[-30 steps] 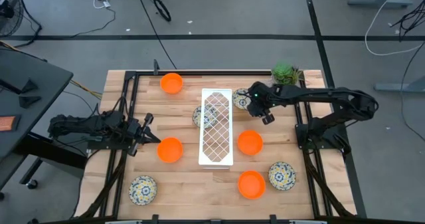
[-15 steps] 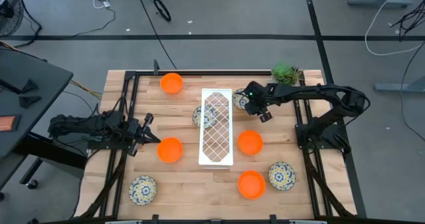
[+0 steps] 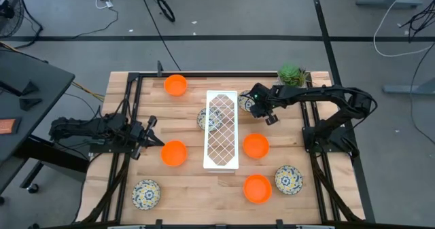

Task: Pick & Place Mini bowls
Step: Put the yellow patterned bowl on the shelf

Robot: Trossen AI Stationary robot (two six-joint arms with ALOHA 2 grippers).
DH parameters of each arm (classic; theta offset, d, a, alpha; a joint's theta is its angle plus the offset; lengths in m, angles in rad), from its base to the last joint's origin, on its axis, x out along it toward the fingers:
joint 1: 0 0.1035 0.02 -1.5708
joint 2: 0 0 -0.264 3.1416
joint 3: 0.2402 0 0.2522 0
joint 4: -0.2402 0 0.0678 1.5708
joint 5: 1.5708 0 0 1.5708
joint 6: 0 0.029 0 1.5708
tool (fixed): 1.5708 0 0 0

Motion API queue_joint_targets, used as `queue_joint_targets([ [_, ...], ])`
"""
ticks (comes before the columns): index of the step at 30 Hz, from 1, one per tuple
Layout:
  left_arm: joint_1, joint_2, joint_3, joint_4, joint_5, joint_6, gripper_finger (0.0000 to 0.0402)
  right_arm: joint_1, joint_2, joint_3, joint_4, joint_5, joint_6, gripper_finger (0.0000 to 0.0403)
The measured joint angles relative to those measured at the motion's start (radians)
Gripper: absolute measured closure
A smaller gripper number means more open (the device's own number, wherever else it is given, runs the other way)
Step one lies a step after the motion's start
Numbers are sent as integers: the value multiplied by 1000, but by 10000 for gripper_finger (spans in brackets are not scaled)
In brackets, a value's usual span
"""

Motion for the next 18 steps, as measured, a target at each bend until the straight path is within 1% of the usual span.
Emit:
queue_joint_targets([
  [9, 0, 0, 0, 0, 0, 0, 387, 0, 0, 0, 0, 0, 4, 341],
  [18, 0, 0, 0, 0, 0, 0, 387, 0, 0, 0, 0, 0, 2, 366],
])
